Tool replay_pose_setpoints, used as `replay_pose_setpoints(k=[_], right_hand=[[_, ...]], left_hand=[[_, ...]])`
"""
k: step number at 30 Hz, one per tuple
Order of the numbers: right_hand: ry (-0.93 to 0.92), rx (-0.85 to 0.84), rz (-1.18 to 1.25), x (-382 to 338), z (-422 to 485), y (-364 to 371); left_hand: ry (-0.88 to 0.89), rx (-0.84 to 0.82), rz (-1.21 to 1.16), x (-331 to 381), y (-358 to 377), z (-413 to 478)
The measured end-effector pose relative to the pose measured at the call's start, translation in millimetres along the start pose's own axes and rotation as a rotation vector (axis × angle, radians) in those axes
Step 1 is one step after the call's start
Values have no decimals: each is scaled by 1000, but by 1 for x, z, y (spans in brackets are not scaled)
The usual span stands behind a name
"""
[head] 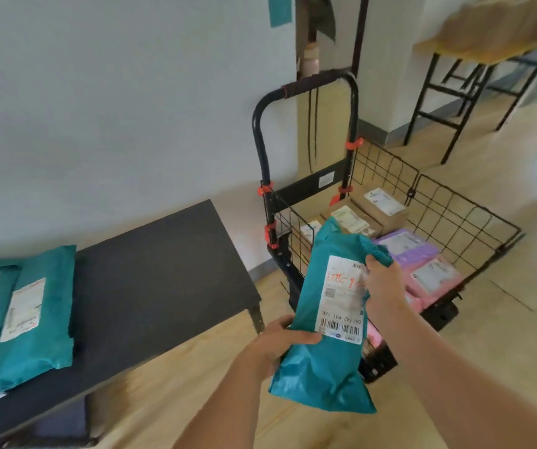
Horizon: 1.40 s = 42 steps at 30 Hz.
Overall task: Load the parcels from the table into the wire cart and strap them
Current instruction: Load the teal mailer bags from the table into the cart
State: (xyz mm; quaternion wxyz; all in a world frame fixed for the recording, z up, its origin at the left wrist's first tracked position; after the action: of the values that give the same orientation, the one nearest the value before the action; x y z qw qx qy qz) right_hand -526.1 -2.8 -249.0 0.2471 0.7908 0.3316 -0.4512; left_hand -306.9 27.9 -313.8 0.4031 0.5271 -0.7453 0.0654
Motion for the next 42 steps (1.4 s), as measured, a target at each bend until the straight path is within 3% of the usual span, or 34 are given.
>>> replay_pose_setpoints(k=[9,19,32,42], right_hand=[[-35,101,-2,-41,59,-115],[-91,81,-288,-75,134,-136],[-64,42,-591,-118,263,-157],[392,-315,-738,-42,317,-171]], left_hand=[[147,104,-54,64,74,78],[244,203,59,147,104,170],[-67,84,529,171,115,285],[-346,-39,640,123,113,317]])
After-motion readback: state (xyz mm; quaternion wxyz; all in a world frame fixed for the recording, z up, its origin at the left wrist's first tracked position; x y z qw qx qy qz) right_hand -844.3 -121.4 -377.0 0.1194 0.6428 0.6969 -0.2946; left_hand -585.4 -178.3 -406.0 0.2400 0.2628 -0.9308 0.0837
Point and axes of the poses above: each hand's wrist, its own z-axis towards the middle knuckle, its own y-axis out of the palm, x = y × z, the point moved 10 cm from there along z, towards the middle knuckle, and after that the axes turned 6 degrees about -x, right-handed, at the moved point
